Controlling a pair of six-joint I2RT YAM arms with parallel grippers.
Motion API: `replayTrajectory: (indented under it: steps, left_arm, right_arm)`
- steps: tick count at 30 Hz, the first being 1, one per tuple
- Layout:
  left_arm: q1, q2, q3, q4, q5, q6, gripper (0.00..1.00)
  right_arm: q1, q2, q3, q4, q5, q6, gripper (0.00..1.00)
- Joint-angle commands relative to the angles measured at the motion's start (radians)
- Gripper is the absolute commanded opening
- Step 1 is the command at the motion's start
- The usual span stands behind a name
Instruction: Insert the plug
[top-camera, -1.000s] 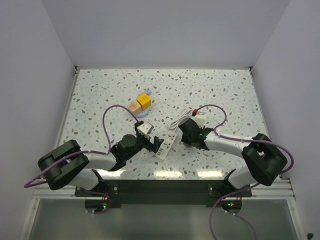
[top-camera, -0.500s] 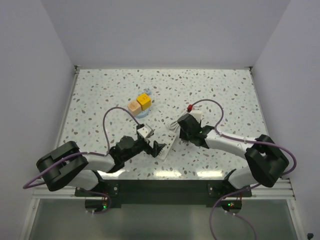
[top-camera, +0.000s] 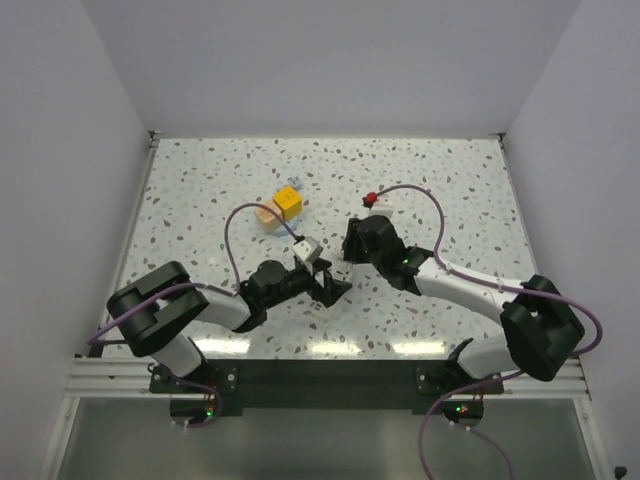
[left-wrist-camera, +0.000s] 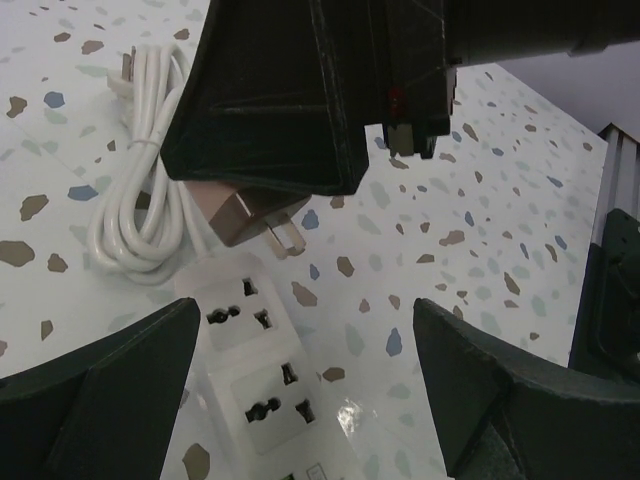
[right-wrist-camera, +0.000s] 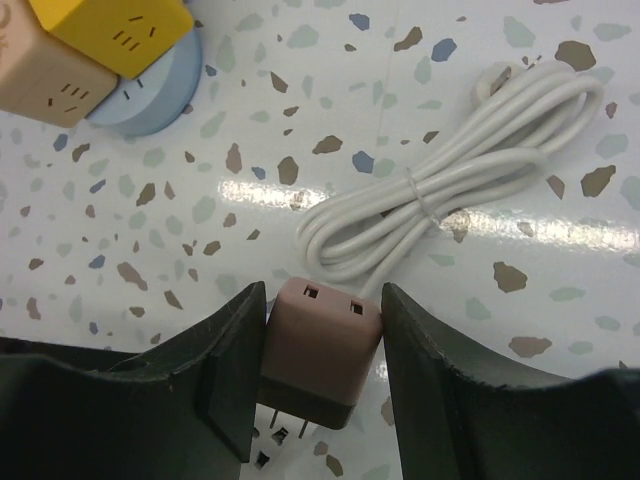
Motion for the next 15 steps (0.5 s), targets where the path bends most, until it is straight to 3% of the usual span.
replayTrajectory:
  steps: [1,10,15]
  left_arm:
    - [-0.005,0.05,0.076,0.074,-0.032,-0.063,0.93]
    - [-0.005,0.133,0.153,0.075,-0.13,-0.095,0.93]
    - [-0.005,0.179,0.182,0.103,-0.124,-0.1,0.73]
  right_arm:
    - [0.003,-0.023,0.025,0.112,-0.078,-0.02,0.0]
    - [0.003,-0.079,-0.022,0.149,-0.129,-0.022,0.0]
    - [0.005,-0.099,-0.056,0.169,-0.162,-0.014,0.0]
